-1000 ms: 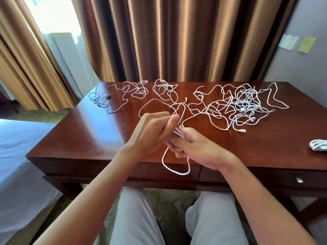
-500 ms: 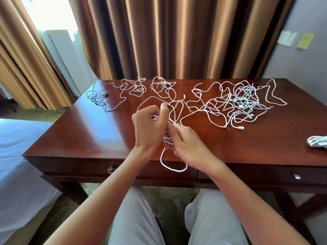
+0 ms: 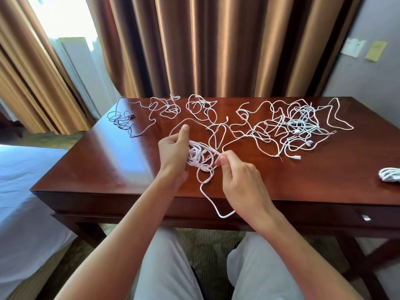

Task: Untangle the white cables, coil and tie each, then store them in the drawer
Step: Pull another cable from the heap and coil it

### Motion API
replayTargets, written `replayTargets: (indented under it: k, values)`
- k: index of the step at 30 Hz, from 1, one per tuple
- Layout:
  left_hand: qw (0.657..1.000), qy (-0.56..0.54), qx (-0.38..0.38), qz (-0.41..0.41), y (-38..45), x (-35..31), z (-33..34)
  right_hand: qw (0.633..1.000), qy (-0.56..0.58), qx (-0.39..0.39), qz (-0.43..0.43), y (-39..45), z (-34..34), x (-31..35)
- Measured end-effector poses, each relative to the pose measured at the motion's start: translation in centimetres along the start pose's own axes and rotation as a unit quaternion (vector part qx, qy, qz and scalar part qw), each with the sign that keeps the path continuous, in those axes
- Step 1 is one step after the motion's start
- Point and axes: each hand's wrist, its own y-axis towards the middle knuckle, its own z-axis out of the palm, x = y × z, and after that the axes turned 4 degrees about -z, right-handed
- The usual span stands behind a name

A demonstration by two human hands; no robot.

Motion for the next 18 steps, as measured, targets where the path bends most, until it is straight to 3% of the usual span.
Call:
replayTargets:
  k: [3,6,13,15,18]
  values:
    - [0.984,-0.067,0.046,-0.158,-0.2,-0.5,0.0,0.999,0.019,-0.013,-0.033,-0.2,0.4,-0.2]
    - [0.952,-0.148,0.105,-0.246,-0.3,-0.6,0.2,0.999,0.033,-0.009,-0.039,-0.7,1.0,0.3]
    - [0.944,-0.187,0.110,-0.248,-0.4,0.3,0.7,0.996,-0.048,0.073,-0.026,-2.1,2.1,2.5]
    - [0.932,-0.230,0.119,-0.255,-0.2,0.3,0.7,0.991,-0.096,0.070,-0.058,-2.0,1.8,2.9]
    - [0.894,-0.286,0.167,-0.301,0.1,-0.5,0.1,0.994,-0.098,0.021,-0.031,-1.0,0.9,2.0]
